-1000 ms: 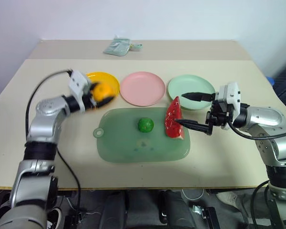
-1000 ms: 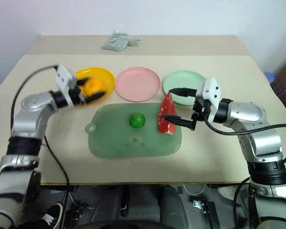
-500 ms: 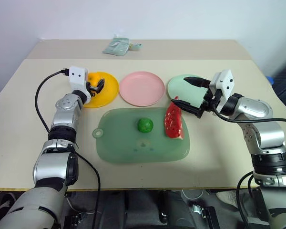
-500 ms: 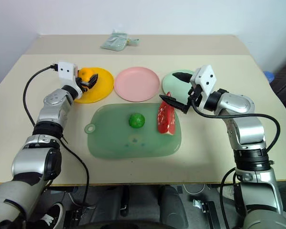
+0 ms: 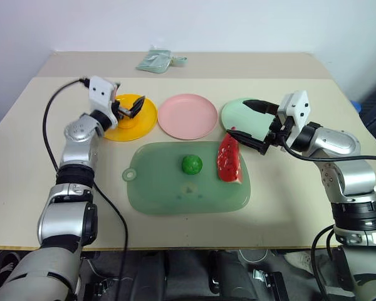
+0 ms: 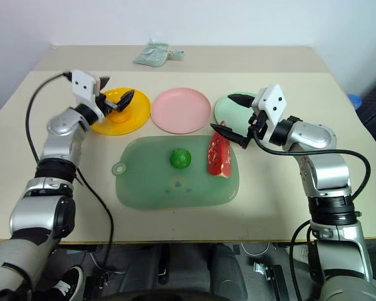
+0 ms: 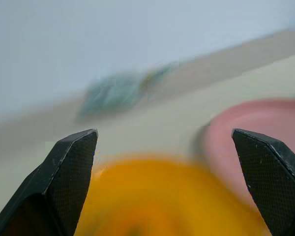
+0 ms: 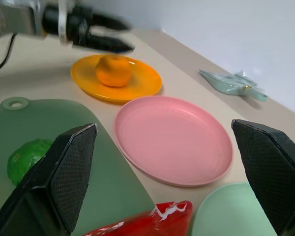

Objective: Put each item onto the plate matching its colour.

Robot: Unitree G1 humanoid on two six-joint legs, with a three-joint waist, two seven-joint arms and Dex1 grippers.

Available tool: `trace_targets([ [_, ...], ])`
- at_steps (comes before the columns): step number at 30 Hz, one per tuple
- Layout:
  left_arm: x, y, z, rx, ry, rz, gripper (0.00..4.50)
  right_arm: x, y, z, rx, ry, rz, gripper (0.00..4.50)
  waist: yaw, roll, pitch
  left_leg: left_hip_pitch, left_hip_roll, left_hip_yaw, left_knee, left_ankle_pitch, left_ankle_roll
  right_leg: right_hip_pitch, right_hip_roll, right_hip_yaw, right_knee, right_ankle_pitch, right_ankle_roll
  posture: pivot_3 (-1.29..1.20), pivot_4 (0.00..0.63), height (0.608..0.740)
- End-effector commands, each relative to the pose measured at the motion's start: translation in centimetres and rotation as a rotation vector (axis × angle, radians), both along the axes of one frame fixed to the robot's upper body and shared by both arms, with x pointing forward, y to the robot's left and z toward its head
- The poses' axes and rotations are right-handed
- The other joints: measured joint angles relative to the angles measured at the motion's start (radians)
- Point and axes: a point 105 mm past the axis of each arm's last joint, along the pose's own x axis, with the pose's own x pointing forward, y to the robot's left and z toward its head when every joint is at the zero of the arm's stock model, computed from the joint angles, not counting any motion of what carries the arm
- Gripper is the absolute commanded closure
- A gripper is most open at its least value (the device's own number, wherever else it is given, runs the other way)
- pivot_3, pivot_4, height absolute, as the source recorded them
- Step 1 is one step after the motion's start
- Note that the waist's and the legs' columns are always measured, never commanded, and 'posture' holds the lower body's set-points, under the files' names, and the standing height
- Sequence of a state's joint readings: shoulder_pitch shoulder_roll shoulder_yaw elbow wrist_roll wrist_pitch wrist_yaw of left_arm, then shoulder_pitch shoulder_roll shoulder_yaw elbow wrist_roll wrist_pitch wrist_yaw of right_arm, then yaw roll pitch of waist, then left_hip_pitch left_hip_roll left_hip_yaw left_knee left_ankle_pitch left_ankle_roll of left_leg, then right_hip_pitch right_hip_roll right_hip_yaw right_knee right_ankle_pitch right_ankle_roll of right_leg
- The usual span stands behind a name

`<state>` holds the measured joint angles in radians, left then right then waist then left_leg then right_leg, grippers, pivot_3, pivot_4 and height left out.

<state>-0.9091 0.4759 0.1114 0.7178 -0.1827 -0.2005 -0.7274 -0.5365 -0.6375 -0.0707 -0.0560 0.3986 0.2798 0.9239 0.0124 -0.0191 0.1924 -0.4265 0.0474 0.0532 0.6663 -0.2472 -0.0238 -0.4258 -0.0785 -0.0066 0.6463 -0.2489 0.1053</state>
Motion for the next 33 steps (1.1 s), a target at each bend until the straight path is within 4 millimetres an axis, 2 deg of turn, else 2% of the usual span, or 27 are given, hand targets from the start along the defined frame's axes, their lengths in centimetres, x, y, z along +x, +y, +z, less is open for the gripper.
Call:
trace_targets([
  [1, -2.5, -1.6, 2.1, 0.025, -0.033, -0.216, 0.03, -0.5, -0.4, 1.2, 0.015, -0.002, 0.008, 0.00, -0.001, 0.000, 0.000, 0.000, 0.000, 0.000, 0.000, 0.000, 0.000, 0.000, 0.000, 0.000, 0.000, 0.000, 0.000, 0.00, 0.150, 0.740],
  [3, -4.3, -2.4, 1.5, 0.080, -0.009, -0.339, 0.03, -0.6, -0.2, 1.6, 0.048, 0.029, 0.023, 0.00, -0.006, 0.000, 0.000, 0.000, 0.000, 0.000, 0.000, 0.000, 0.000, 0.000, 0.000, 0.000, 0.001, 0.000, 0.000, 0.00, 0.150, 0.740],
  [6, -6.4, -3.1, 0.4, 0.072, 0.064, -0.481, 0.03, -0.5, -0.1, 1.6, 0.053, 0.068, 0.020, 0.00, -0.011, 0.001, 0.000, 0.001, 0.000, 0.000, -0.001, 0.000, 0.000, 0.000, 0.000, 0.000, 0.001, 0.000, 0.000, 0.00, 0.150, 0.740],
  [9, -7.5, -3.8, 0.3, 0.028, 0.090, -0.556, 0.03, -0.6, -0.1, 1.4, 0.057, 0.114, -0.002, 0.00, -0.007, 0.001, 0.000, 0.001, 0.001, -0.001, 0.000, 0.000, 0.000, 0.000, 0.000, 0.000, 0.001, 0.000, 0.000, 0.00, 0.150, 0.740],
  [15, -8.3, -3.8, -0.9, 0.046, 0.160, -0.609, 0.03, -1.5, 0.5, 1.1, 0.052, 0.134, 0.004, 0.00, -0.002, 0.001, 0.000, 0.000, 0.000, -0.001, 0.000, 0.000, 0.000, 0.000, 0.000, 0.000, 0.001, 0.000, 0.000, 0.00, 0.150, 0.740],
  [19, -10.2, -4.9, -0.9, 0.038, 0.211, -0.727, 0.03, -1.7, 0.7, 1.9, 0.081, 0.121, 0.025, 0.00, -0.003, 0.001, 0.000, 0.000, 0.000, -0.001, 0.000, 0.000, 0.000, 0.000, 0.000, 0.000, 0.001, 0.000, 0.000, 0.00, 0.150, 0.740],
  [26, -10.9, -3.7, -1.8, 0.074, 0.253, -0.709, 0.03, -1.7, 1.7, 2.7, 0.085, 0.103, 0.049, 0.00, -0.003, 0.001, 0.000, 0.001, 0.000, -0.001, 0.000, 0.000, 0.000, 0.000, 0.000, 0.000, 0.001, 0.000, 0.000, 0.00, 0.150, 0.740],
  [28, -11.3, -3.6, -2.1, 0.089, 0.265, -0.720, 0.03, -1.7, 2.3, 3.0, 0.087, 0.105, 0.052, 0.00, -0.004, 0.001, 0.000, 0.001, 0.000, -0.001, 0.000, 0.000, 0.000, 0.000, 0.000, 0.000, 0.001, 0.000, -0.001, 0.00, 0.150, 0.740],
  [31, -12.3, -2.5, -2.6, 0.130, 0.290, -0.724, 0.03, -2.0, 5.1, 3.7, 0.020, 0.113, 0.082, 0.00, -0.011, 0.001, 0.000, 0.000, 0.001, -0.001, -0.001, 0.000, 0.000, -0.001, 0.000, 0.000, 0.001, 0.000, -0.001, 0.00, 0.150, 0.740],
  [33, -12.7, -1.3, -3.2, 0.158, 0.323, -0.707, 0.03, -2.7, 7.6, 2.6, -0.124, 0.149, 0.133, 0.00, -0.023, 0.001, 0.000, 0.000, 0.001, -0.001, -0.001, 0.000, 0.000, -0.001, 0.000, 0.000, 0.001, -0.001, -0.001, 0.00, 0.150, 0.740],
])
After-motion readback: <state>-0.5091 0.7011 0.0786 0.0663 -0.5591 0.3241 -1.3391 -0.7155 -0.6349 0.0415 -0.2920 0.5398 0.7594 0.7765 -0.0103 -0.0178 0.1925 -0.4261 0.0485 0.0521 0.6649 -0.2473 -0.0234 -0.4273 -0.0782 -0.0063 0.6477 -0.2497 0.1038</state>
